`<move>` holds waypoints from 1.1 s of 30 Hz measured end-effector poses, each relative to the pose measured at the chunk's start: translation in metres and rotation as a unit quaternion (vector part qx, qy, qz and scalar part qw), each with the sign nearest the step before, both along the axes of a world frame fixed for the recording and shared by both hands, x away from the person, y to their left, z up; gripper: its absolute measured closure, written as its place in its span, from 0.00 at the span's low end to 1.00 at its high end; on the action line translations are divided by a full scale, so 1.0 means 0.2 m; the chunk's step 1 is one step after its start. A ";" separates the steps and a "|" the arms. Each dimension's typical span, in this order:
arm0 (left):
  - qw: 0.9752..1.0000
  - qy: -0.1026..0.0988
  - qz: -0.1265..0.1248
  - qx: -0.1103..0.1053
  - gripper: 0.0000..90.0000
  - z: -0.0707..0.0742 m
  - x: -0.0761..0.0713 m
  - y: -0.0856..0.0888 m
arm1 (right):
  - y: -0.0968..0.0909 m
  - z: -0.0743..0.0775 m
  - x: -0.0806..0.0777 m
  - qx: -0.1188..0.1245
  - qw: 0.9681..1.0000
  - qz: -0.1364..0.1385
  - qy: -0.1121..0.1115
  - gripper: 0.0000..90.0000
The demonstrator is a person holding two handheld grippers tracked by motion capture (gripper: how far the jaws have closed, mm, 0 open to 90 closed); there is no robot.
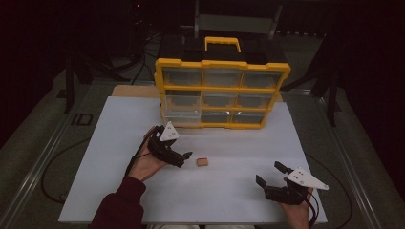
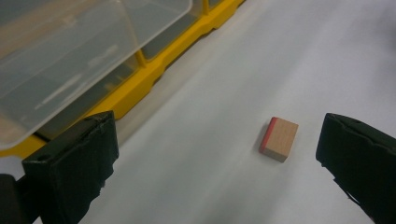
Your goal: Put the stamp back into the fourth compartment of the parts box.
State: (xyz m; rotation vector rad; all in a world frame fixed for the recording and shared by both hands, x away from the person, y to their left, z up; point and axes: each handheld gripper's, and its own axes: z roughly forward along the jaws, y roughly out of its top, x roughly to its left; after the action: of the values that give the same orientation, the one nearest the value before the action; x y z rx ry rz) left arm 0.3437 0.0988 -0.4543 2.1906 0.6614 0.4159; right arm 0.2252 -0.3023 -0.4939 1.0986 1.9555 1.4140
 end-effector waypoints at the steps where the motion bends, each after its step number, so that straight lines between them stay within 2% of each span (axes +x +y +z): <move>1: 1.000 0.002 -0.003 0.002 0.00 0.00 0.00 -0.01 | 0.00 0.00 0.00 0.000 1.000 0.000 0.000 0.10; 8: 1.000 0.016 -0.017 0.010 0.00 -0.03 0.03 -0.07 | 0.00 0.00 0.00 0.000 1.000 0.001 0.000 0.10; 18: 0.998 0.023 -0.042 0.037 0.00 -0.05 0.05 -0.15 | 0.00 0.00 0.00 -0.001 1.000 0.001 -0.001 0.10; 22: 0.998 0.035 -0.046 0.040 0.00 -0.07 0.07 -0.18 | 0.00 0.00 0.00 -0.001 1.000 0.001 -0.001 0.10; 26: 0.996 0.042 -0.054 0.054 0.00 -0.09 0.08 -0.21 | 0.00 0.00 0.00 -0.001 1.000 0.001 -0.001 0.10; 28: 0.995 0.042 -0.055 0.071 0.00 -0.10 0.09 -0.23 | 0.00 0.00 0.00 -0.001 1.000 0.002 0.000 0.10; 33: 0.992 0.059 -0.069 0.091 0.01 -0.13 0.10 -0.27 | 0.00 0.00 0.00 -0.001 1.000 0.002 -0.001 0.10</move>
State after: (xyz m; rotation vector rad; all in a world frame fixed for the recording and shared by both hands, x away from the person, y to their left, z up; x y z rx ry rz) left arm 0.3633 0.0443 -0.4810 2.4332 0.5476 0.2850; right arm 0.2252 -0.3023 -0.4938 1.0928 1.9596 1.4140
